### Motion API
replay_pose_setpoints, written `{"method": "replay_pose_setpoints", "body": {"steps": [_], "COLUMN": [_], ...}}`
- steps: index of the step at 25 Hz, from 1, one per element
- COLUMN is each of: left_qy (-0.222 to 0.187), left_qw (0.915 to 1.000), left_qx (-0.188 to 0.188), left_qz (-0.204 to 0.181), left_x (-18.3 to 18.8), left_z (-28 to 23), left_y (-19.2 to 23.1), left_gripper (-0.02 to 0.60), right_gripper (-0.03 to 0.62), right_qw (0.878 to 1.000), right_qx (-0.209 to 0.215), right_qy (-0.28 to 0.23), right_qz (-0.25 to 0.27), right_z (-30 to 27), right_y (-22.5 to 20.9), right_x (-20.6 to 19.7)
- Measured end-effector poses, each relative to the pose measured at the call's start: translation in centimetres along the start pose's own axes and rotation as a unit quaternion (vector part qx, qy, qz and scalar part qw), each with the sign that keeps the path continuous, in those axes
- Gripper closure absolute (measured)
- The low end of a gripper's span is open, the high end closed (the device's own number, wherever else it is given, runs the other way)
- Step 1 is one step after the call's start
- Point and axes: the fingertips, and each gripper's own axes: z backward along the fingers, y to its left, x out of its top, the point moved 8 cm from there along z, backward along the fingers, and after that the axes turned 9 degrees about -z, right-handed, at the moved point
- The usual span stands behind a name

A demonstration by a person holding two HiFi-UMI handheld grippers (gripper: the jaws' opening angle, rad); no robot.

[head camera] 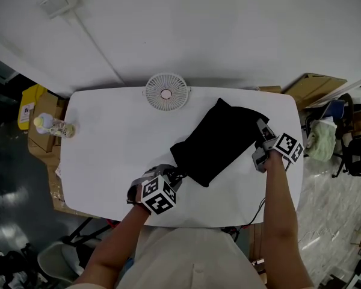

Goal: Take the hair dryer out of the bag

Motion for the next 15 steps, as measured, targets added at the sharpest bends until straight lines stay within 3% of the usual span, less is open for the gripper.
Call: {"method": "replay_pose_setpoints", "body": {"steps": [15], "left_qy": [0.005], "left_qw": [0.9991], "left_qx": [0.034], "left_qz": [0.023], "left_x": [-3.8], "left_z": [3.5], "left_y": [-2.9], "left_gripper": [0.434], "right_gripper": [0.574], "right_qw": [0.999], "right_qx": [-0.022], "right_qy": [-0.025], "right_qz": [-0.013], "right_z": [2.4], "right_y": [-0.8], "right_x": [-0.4]}}
